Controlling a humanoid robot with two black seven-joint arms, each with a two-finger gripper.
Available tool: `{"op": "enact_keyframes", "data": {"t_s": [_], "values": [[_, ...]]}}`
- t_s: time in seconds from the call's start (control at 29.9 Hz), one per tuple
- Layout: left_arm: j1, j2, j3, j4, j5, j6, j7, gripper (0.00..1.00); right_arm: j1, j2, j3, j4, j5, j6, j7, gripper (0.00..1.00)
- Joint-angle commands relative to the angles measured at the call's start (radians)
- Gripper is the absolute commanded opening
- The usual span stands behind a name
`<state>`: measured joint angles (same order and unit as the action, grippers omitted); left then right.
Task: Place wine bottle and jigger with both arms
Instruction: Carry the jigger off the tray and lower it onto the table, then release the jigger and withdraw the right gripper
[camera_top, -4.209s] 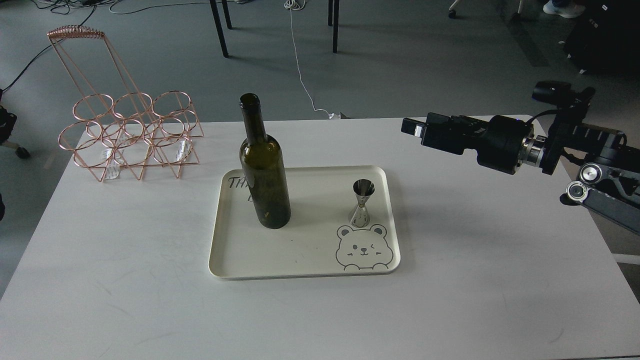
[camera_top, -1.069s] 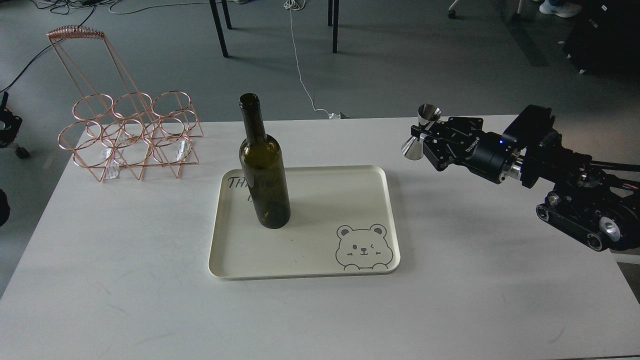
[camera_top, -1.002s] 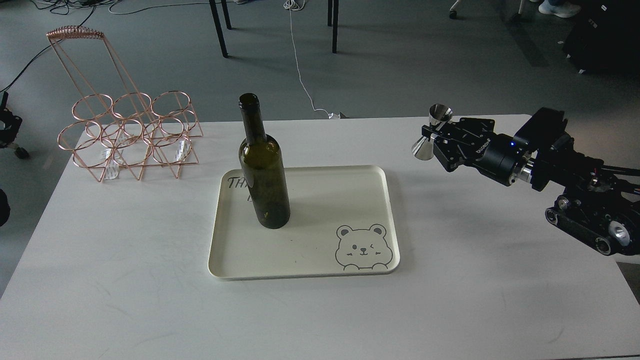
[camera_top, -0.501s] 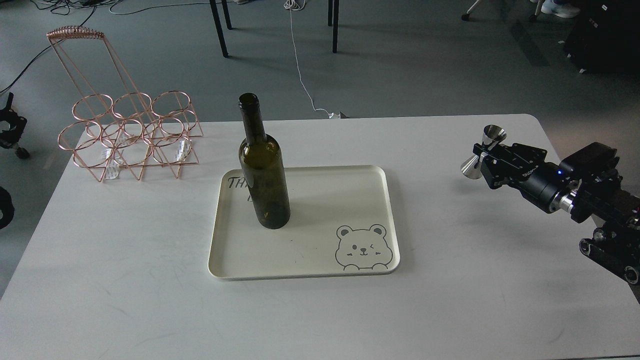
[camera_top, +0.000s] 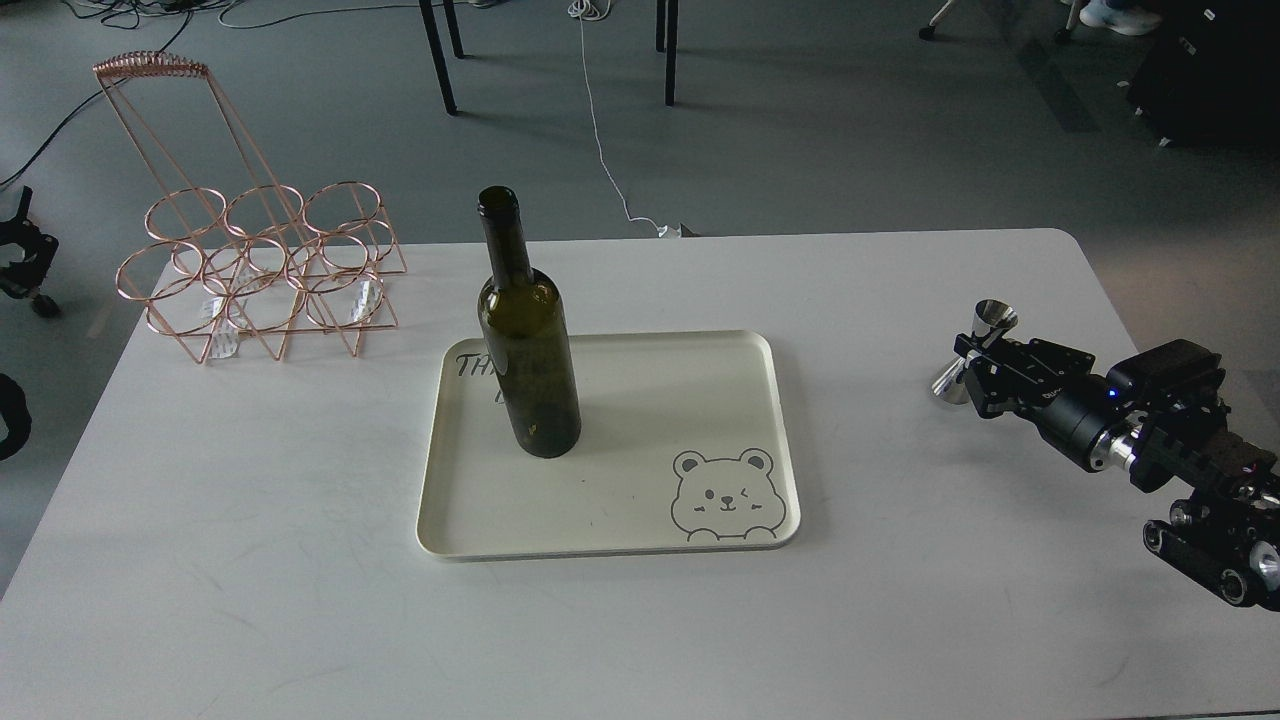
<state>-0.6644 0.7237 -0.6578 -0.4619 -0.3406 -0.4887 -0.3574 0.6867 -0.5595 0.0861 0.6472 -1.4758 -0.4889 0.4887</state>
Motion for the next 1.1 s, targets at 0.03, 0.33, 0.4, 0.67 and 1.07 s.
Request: {"op": "enact_keyframes", "data": {"t_s": [0.03, 0.33, 0.4, 0.67, 1.07], "values": [[0.000, 0.000, 0.000, 0.000, 0.000, 0.000, 0.000, 0.99, -0.003, 0.003, -0.002, 0.000, 0.000, 0.000, 0.000, 0.17], [-0.001, -0.001, 0.000, 0.000, 0.000, 0.000, 0.000, 0.99, -0.001, 0.003, -0.003, 0.005, 0.000, 0.000, 0.000, 0.50], [-0.001, 0.002, 0.000, -0.001, 0.000, 0.000, 0.000, 0.99, -0.004, 0.001, -0.005, 0.006, 0.000, 0.000, 0.000, 0.53], [-0.001, 0.008, -0.003, -0.001, 0.000, 0.000, 0.000, 0.99, 0.011, -0.016, 0.006, 0.034, 0.006, 0.000, 0.000, 0.78], [-0.001, 0.006, -0.002, -0.001, 0.002, 0.000, 0.000, 0.99, 0.074, -0.177, 0.023, 0.228, 0.081, 0.000, 0.000, 0.97]]}}
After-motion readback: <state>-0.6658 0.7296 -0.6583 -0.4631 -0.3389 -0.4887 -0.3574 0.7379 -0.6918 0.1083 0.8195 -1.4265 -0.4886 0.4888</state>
